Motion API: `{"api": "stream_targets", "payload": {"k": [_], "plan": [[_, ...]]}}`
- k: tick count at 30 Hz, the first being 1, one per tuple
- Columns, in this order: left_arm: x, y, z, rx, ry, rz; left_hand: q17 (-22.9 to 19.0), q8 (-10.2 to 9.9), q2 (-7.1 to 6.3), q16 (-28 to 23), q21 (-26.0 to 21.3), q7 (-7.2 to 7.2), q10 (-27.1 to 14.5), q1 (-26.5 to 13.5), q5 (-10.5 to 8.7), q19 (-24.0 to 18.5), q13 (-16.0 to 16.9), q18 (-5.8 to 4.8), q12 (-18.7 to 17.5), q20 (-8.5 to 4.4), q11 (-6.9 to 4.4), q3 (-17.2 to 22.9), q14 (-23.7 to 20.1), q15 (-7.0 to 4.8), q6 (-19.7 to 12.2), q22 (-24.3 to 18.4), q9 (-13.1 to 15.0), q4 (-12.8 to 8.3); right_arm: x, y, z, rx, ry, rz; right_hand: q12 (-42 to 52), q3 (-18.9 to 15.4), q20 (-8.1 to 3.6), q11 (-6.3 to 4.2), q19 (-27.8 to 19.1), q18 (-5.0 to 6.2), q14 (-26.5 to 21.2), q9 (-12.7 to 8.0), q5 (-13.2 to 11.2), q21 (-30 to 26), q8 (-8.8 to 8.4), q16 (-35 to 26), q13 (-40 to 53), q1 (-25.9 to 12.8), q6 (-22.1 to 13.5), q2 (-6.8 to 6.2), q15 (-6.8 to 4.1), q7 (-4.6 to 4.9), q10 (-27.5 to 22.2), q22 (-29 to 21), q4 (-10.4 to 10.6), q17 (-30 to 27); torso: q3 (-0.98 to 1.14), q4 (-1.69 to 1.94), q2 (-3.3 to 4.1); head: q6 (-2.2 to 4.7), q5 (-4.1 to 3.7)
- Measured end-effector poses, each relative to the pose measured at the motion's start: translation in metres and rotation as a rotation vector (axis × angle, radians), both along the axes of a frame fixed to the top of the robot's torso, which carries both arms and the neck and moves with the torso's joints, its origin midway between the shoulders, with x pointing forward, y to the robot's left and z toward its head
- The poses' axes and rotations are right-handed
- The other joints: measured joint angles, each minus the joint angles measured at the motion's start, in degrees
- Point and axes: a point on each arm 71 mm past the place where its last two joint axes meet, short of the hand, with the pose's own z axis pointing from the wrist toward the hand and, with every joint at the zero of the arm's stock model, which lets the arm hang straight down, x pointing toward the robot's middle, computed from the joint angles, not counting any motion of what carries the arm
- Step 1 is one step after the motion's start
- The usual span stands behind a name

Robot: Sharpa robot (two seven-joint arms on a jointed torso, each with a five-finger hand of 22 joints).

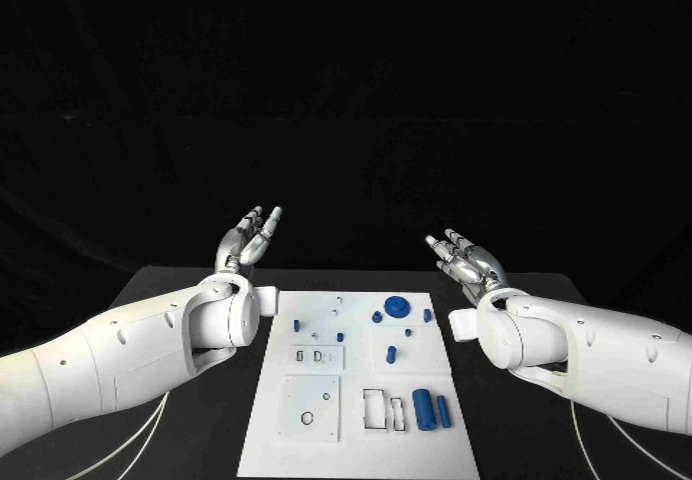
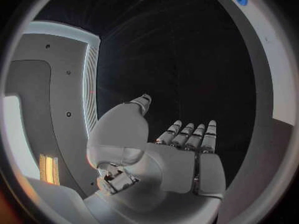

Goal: Assemble the parts on the task board

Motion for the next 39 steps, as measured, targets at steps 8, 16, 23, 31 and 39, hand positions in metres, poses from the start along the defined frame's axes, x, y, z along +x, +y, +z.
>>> {"api": "stream_targets", "payload": {"k": [8,16,23,31,39], "plan": [[0.002,0.0,0.002,-0.037,-0.022,-0.025,0.4,0.7,0.09,0.5,0.3,0.02,1.0,2.6,0.0,0.3,0.3,0.88,0.3,0.72,1.55,0.6,1.4,1.07,1.7,0.1,0.5,0.6,0.009,-0.008,-0.004,0.027,0.057,0.134,1.8,3.2,0.69,1.12,8.6,0.0,8.3,1.7,-1.1,3.4,2.51,2.9,1.0,7.1,7.0,-1.48,0.9,0.39,8.6,1.6,-5.3,1.8,-0.01,0.0,0.01,-0.02,0.01],[-0.007,0.021,0.006,-0.05,-0.028,-0.038,6.9,7.0,-2.37,11.9,9.9,1.12,26.9,10.4,0.19,21.1,3.1,4.15,6.6,0.62,1.74,1.8,30.1,-2.34,18.7,4.5,5.2,-2.9,0.028,-0.019,0.01,-0.168,-0.044,0.204,5.3,8.4,0.33,-0.47,29.8,3.53,30.3,5.3,-1.6,10.9,8.56,10.0,2.3,11.9,25.0,-5.18,-1.59,1.71,32.0,4.1,-12.2,5.5,0.13,-0.23,0.29,-0.55,-0.11],[-0.013,0.024,0.01,-0.048,-0.043,-0.096,10.6,14.6,-4.92,19.1,16.4,3.85,45.8,17.8,0.19,35.4,3.4,7.58,10.6,-0.27,-1.82,4.6,45.6,-6.83,37.2,6.3,9.5,-7.5,0.037,-0.014,0.032,-0.507,-0.231,0.288,5.9,12.8,-2.3,-3.27,42.6,4.44,46.4,7.3,-0.3,18.0,12.23,14.4,2.8,12.9,39.0,-8.35,-5.24,3.59,48.2,7.0,-16.7,9.1,0.35,-0.43,0.79,-0.89,-0.48],[-0.024,0.027,0.021,-0.004,-0.069,-0.183,13.7,15.2,-6.79,21.8,19.4,5.02,52.4,20.2,0.19,41.5,2.9,7.57,9.2,-3.17,-3.97,8.5,52.8,-9.54,40.6,7.0,9.9,-8.8,0.044,0.002,0.058,-0.754,-0.356,0.364,5.3,13.7,-6.13,-6.15,47.2,4.44,59.1,8.9,1.5,33.5,12.76,19.2,3.5,13.0,47.7,-9.97,-9.26,4.74,59.9,16.6,-19.4,16.6,0.43,-0.34,1.54,-0.94,-0.82],[-0.04,0.023,0.037,0.008,-0.081,-0.263,15.0,15.0,-8.23,22.3,19.9,5.03,52.8,19.3,0.19,42.2,2.8,7.56,7.5,-3.49,-4.11,9.2,54.0,-9.74,40.6,7.1,9.9,-8.4,0.042,0.026,0.071,-0.949,-0.425,0.435,4.4,14.4,-8.31,-8.2,49.9,5.31,66.0,10.7,3.9,45.9,12.51,29.3,5.5,10.6,51.1,-12.31,-11.82,3.44,64.5,24.7,-19.9,28.4,0.34,-0.24,3.1,-0.62,-0.82]]}}
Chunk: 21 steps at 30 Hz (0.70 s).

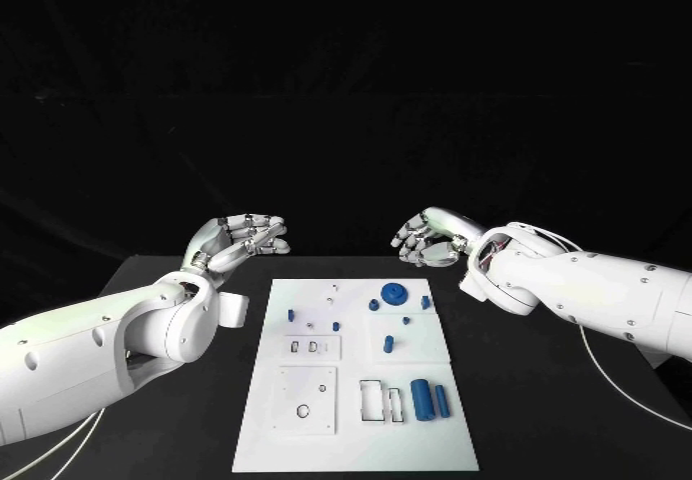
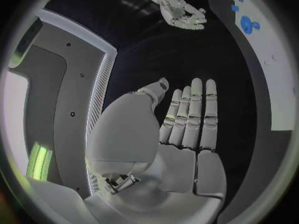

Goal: Assemble the parts on the task board

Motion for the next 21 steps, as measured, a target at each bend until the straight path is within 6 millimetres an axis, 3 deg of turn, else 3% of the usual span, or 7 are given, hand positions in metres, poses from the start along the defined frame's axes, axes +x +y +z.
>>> {"api": "stream_targets", "payload": {"k": [2,6,8,10,12,18,21], "plan": [[-0.005,-0.002,0.003,-0.003,0.001,-0.019,0.1,-0.2,-0.06,0.0,0.0,0.0,0.0,-0.1,0.0,0.0,0.0,0.0,-0.1,0.0,0.0,0.0,0.0,0.0,0.0,0.0,0.0,0.0,-0.002,0.006,0.002,-0.042,-0.016,0.013,-0.3,1.8,-0.94,-0.79,3.9,-0.01,4.2,1.8,1.0,4.8,-0.11,7.7,1.8,-2.3,1.4,-2.3,-1.3,-0.94,1.4,3.0,0.7,7.7,-0.04,0.11,0.48,0.12,0.0],[-0.014,-0.007,0.009,-0.016,0.004,-0.056,0.3,-0.5,-0.29,0.0,0.0,0.0,-0.3,-0.3,0.0,0.0,0.0,0.0,-0.6,0.0,0.33,0.0,-0.3,0.32,0.0,-0.1,0.0,0.0,-0.007,0.018,0.006,-0.122,-0.05,0.042,-0.1,3.5,-1.7,-1.44,7.6,-0.01,7.7,3.3,1.0,6.7,-0.11,12.2,3.1,-3.3,1.8,-3.29,-2.21,-1.4,2.0,4.1,1.4,11.3,-0.15,0.34,1.4,0.4,-0.03],[-0.018,-0.009,0.012,-0.023,0.005,-0.074,0.4,-0.5,-0.29,0.0,0.0,-0.13,-0.3,-0.3,0.0,0.0,0.0,0.0,-1.0,0.0,0.33,0.0,-0.3,0.32,-0.1,-0.2,-0.1,0.0,-0.01,0.025,0.008,-0.158,-0.07,0.058,0.3,4.3,-2.15,-1.75,11.3,0.01,10.1,3.8,1.3,10.1,-0.11,15.3,3.7,-3.2,1.6,-3.4,-2.57,-1.62,2.3,9.1,1.8,14.0,-0.21,0.48,1.9,0.53,-0.04],[-0.021,-0.011,0.015,-0.031,0.005,-0.089,0.5,-0.8,-0.29,0.0,0.0,0.0,-0.6,-0.3,0.0,0.0,0.0,0.0,-1.2,0.0,0.57,0.2,-0.5,0.53,-0.4,-0.2,-0.1,0.2,-0.012,0.031,0.009,-0.187,-0.087,0.07,0.5,5.0,-2.54,-1.95,14.4,-0.01,11.5,4.3,1.3,13.3,-0.11,17.2,4.1,-3.0,1.6,-3.6,-2.65,-1.62,2.5,13.9,1.8,15.6,-0.27,0.61,2.36,0.62,-0.16],[-0.024,-0.012,0.018,-0.038,0.004,-0.102,0.6,-0.8,-0.29,0.0,0.0,-0.07,-0.6,-0.3,0.0,0.0,0.0,-0.01,-1.5,0.0,0.63,0.2,-0.7,0.74,-0.5,-0.3,-0.1,0.2,-0.015,0.035,0.009,-0.214,-0.103,0.081,0.5,5.7,-2.56,-1.95,17.3,-1.37,13.0,4.7,1.3,16.6,-0.11,20.4,4.4,-3.3,1.6,-3.9,-2.76,-1.62,2.5,19.0,2.1,18.3,-0.32,0.77,2.83,0.72,-0.38],[-0.028,-0.013,0.026,-0.055,-0.001,-0.122,0.9,-1.3,-0.73,-0.4,-0.4,-0.32,-1.2,-0.7,0.0,-0.4,0.0,-0.01,-2.1,0.41,1.15,-0.3,-1.6,1.24,-1.2,-0.7,-0.1,0.6,-0.019,0.042,0.007,-0.273,-0.137,0.097,-0.5,6.5,-2.33,-1.38,19.3,-1.36,13.8,5.5,1.3,18.9,-0.11,23.9,4.4,-4.3,1.5,-4.88,-2.59,-1.72,0.1,22.7,2.9,21.2,-0.46,1.2,4.04,0.66,-0.84],[-0.029,-0.013,0.029,-0.064,-0.001,-0.127,1.2,-1.9,-0.87,-0.8,-1.0,-0.51,-1.8,-1.5,0.0,-1.3,0.0,-0.01,-3.1,1.22,1.77,-0.7,-2.9,1.61,-1.8,-1.0,-0.1,1.0,-0.022,0.045,0.002,-0.296,-0.139,0.103,-0.7,6.9,-2.07,-1.12,19.6,-1.36,14.0,6.0,1.0,19.2,-0.1,24.9,4.4,-4.7,1.5,-5.33,-2.42,-1.72,-1.8,23.4,3.2,21.9,-0.52,1.31,4.53,0.55,-0.91]]}}
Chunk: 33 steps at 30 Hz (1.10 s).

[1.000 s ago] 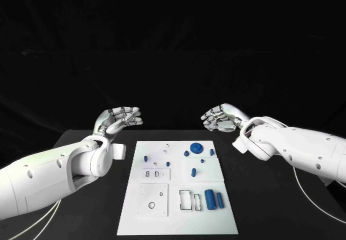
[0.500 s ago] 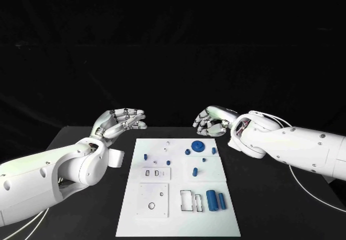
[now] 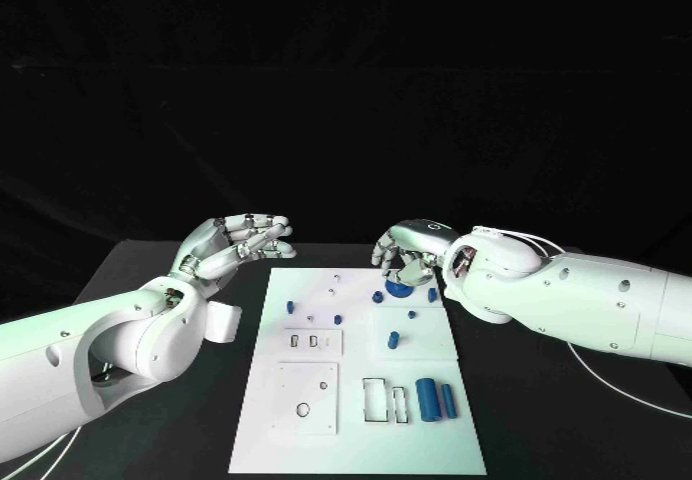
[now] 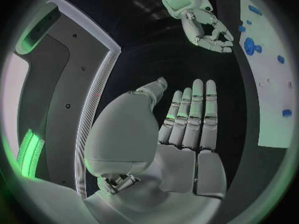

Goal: Assemble the parts on the task board

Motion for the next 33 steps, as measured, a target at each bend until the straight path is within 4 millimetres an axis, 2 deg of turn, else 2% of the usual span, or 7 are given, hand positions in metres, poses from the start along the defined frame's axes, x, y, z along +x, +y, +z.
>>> {"api": "stream_targets", "payload": {"k": [7,14,16,19,22,30,33], "plan": [[-0.003,-0.001,0.005,-0.017,0.003,-0.011,0.1,0.0,0.14,0.0,-0.3,0.01,-0.2,-0.1,0.0,-0.5,0.0,-0.01,-0.1,0.09,0.19,-0.2,-0.8,0.24,0.0,-0.2,0.0,0.2,-0.004,0.003,-0.011,-0.067,-0.004,0.005,0.0,0.0,0.3,0.4,0.3,0.0,0.0,0.7,-0.9,0.6,-0.32,1.6,-0.1,-0.7,-1.7,-1.14,0.06,-0.17,-4.3,0.4,0.8,1.2,-0.07,0.16,0.82,-0.35,0.05],[-0.004,-0.001,0.007,-0.025,0.004,-0.016,0.1,0.0,0.14,0.0,-0.3,0.08,-0.2,-0.1,0.0,-0.6,0.0,-0.01,-0.1,0.21,0.18,-0.2,-1.0,0.44,-0.3,-0.3,0.0,0.2,-0.005,0.004,-0.019,-0.118,-0.001,0.002,0.4,-0.5,0.3,0.62,0.3,0.0,-0.2,1.2,-1.6,0.2,-0.78,2.0,0.1,-0.8,-3.2,-1.44,0.3,-0.44,-7.2,0.3,1.3,1.4,-0.13,0.4,1.2,-0.48,-0.11],[-0.004,-0.001,0.007,-0.026,0.004,-0.017,0.1,0.0,0.14,0.0,-0.3,-0.01,-0.2,-0.1,0.0,-0.7,0.0,-0.01,-0.1,0.3,0.18,-0.2,-1.0,0.44,-0.4,-0.3,0.0,0.2,-0.005,0.004,-0.021,-0.131,0.002,-0.001,0.6,-1.1,0.64,0.89,0.0,0.0,-0.5,1.6,-1.8,-0.7,-1.33,2.0,0.1,-0.7,-4.2,-2.09,0.62,-0.87,-9.7,-0.6,1.9,1.2,-0.15,0.43,1.26,-0.47,-0.17],[-0.004,-0.002,0.007,-0.028,0.004,-0.019,0.2,0.0,0.14,0.0,-0.3,-0.01,-0.2,-0.1,0.0,-0.7,0.0,-0.01,-0.1,0.31,0.18,-0.2,-1.0,0.44,-0.4,-0.3,0.0,0.2,-0.004,0.003,-0.024,-0.147,0.003,-0.008,1.2,-1.8,0.74,1.13,-0.1,0.01,-0.6,1.8,-1.8,-0.8,-1.57,2.3,0.1,-0.8,-5.1,-2.11,0.71,-0.93,-11.5,-0.9,2.6,1.1,-0.15,0.48,1.35,-0.47,-0.25],[-0.005,-0.002,0.008,-0.03,0.005,-0.021,0.2,0.0,0.14,0.0,-0.3,-0.01,-0.2,-0.1,0.0,-0.7,0.0,-0.01,-0.1,0.3,0.18,-0.2,-1.0,0.44,-0.4,-0.3,0.0,0.2,-0.004,0.002,-0.025,-0.157,0.004,-0.013,1.8,-2.7,0.74,1.36,-0.1,0.01,-0.6,2.1,-2.0,-1.3,-1.88,2.3,0.1,-0.5,-6.0,-2.33,1.11,-1.68,-13.4,-1.2,2.9,1.0,-0.17,0.48,1.37,-0.59,-0.2],[-0.005,-0.002,0.009,-0.032,0.005,-0.024,0.2,-0.3,0.14,0.0,-0.5,-0.01,-0.4,-0.1,0.0,-0.7,0.0,-0.01,-0.4,0.31,0.39,-0.3,-1.0,0.44,-0.4,-0.4,0.0,0.3,-0.003,0.006,-0.028,-0.167,0.002,-0.012,4.3,-2.7,1.0,1.44,0.8,0.02,-0.6,2.9,-2.0,0.0,-1.88,4.1,0.3,0.5,-5.9,-1.3,1.11,-1.6,-13.5,1.4,3.1,2.2,-0.18,0.57,1.45,-0.99,0.04],[-0.005,-0.002,0.009,-0.032,0.005,-0.025,0.2,-0.3,0.31,0.0,-0.5,-0.01,-0.4,-0.3,0.0,-0.7,0.0,-0.01,-0.4,0.31,0.39,-0.3,-1.0,0.44,-0.4,-0.4,0.0,0.3,-0.004,0.008,-0.03,-0.167,0.005,-0.008,5.3,-2.1,1.03,1.22,1.6,-0.88,-0.1,3.3,-2.0,0.9,-1.88,5.1,0.4,0.5,-5.4,-1.27,1.18,-1.11,-13.3,2.7,3.4,3.1,-0.19,0.6,1.52,-1.07,0.14]]}}
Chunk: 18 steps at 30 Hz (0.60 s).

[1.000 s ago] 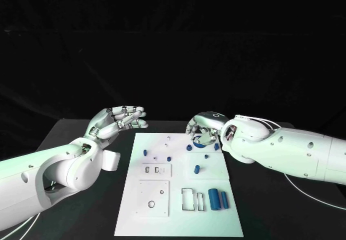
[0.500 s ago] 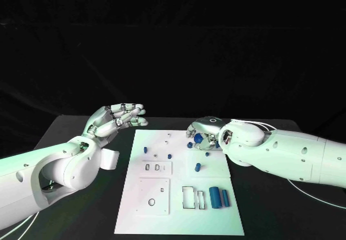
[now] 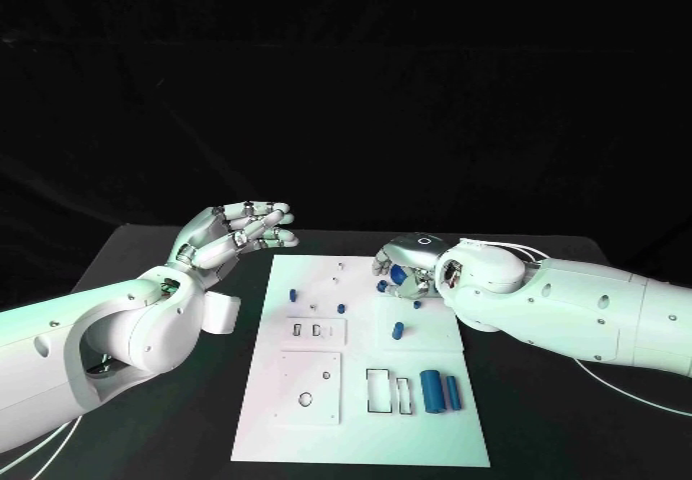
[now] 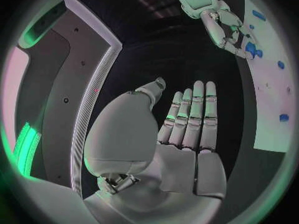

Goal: Assemble the parts on the task board

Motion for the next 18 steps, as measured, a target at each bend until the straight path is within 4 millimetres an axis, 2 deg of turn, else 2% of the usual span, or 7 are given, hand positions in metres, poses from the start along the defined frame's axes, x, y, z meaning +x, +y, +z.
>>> {"api": "stream_targets", "payload": {"k": [8,11,18], "plan": [[-0.0001,-0.0008,0.0028,-0.001,-0.003,-0.003,0.1,0.0,0.06,0.0,0.0,0.0,0.0,-0.1,0.0,0.0,0.0,0.0,0.0,0.0,0.0,0.0,0.0,0.0,0.0,0.0,0.0,0.0,0.0025,-0.0013,-0.0063,-0.005,0.007,-0.011,1.8,1.9,-0.1,-0.1,0.3,0.0,0.0,0.7,0.0,0.7,0.84,1.0,0.0,1.0,1.1,0.99,0.01,0.52,0.5,1.4,0.3,0.8,-0.09,0.14,0.29,-0.33,0.02],[-0.0004,-0.0012,0.0036,-0.002,-0.004,-0.005,0.1,0.0,0.06,0.0,0.0,0.0,0.0,-0.1,0.0,0.0,0.0,0.0,0.0,0.0,0.0,0.0,0.0,0.0,0.0,0.0,0.0,0.0,0.0033,-0.0013,-0.0071,-0.005,0.008,-0.014,2.1,2.6,-0.18,-0.4,0.6,0.0,0.2,0.8,0.0,1.1,0.85,1.6,0.0,1.0,1.3,0.98,-0.19,0.72,0.8,1.8,0.5,1.1,-0.09,0.2,0.44,-0.38,0.02],[-0.0006,-0.0017,0.0048,-0.003,-0.005,-0.008,0.1,0.0,0.06,0.0,0.0,0.0,-0.1,-0.1,0.0,0.0,0.0,0.0,0.0,0.0,-0.13,0.0,0.0,0.0,0.0,-0.1,0.0,0.0,0.0034,0.0003,-0.008,-0.005,0.01,-0.012,2.5,3.2,-0.24,-0.4,0.6,0.01,0.2,1.1,0.0,1.5,0.89,2.1,-0.1,1.0,1.5,0.98,-0.19,0.51,1.2,2.6,0.5,1.7,-0.16,0.45,0.81,-0.6,0.03]]}}
